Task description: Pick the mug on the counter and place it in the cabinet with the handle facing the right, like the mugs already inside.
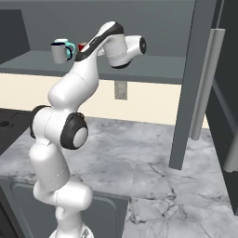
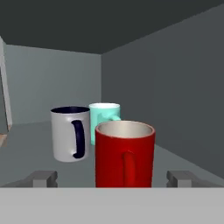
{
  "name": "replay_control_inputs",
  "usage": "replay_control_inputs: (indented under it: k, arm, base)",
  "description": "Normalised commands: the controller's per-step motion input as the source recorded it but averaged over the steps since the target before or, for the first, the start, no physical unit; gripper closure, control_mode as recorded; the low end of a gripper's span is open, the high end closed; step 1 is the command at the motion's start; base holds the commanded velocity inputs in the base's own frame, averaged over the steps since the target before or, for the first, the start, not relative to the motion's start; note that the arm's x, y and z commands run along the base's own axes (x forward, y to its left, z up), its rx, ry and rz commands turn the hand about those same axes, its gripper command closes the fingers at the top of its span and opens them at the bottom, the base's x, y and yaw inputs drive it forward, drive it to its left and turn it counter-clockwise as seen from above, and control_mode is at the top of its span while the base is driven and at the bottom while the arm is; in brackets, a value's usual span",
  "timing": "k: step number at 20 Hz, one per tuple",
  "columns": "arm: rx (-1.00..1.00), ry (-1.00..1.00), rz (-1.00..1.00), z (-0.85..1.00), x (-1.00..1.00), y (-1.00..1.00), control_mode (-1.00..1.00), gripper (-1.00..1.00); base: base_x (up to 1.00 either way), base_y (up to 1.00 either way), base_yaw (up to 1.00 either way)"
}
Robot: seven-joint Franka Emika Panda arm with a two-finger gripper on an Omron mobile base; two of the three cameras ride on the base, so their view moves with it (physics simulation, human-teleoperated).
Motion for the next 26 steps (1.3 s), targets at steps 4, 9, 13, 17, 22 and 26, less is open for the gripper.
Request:
replay_control_inputs:
  k: [4,9,13,17,22,26]
  arm:
    - [0.0,-0.04,-0.02,0.14,-0.42,0.0,-1.0,-1.0]
    - [0.0,-0.04,-0.03,0.11,-0.47,0.0,-1.0,-1.0]
    - [0.0,-0.02,-0.03,0.07,-0.56,0.0,-1.0,-1.0]
    - [0.0,-0.01,-0.03,0.05,-0.62,0.0,-1.0,-1.0]
    - [0.0,-0.01,-0.02,0.01,-0.69,0.01,-1.0,-1.0]
    - [0.0,-0.01,-0.04,0.0,-0.75,0.02,-1.0,-1.0]
  base:
    - [0.0,0.0,0.0]
    - [0.0,0.0,0.0]
    - [0.0,0.0,0.0]
    - [0.0,0.0,0.0]
    - [0.0,0.0,0.0]
    - [0.0,0.0,0.0]
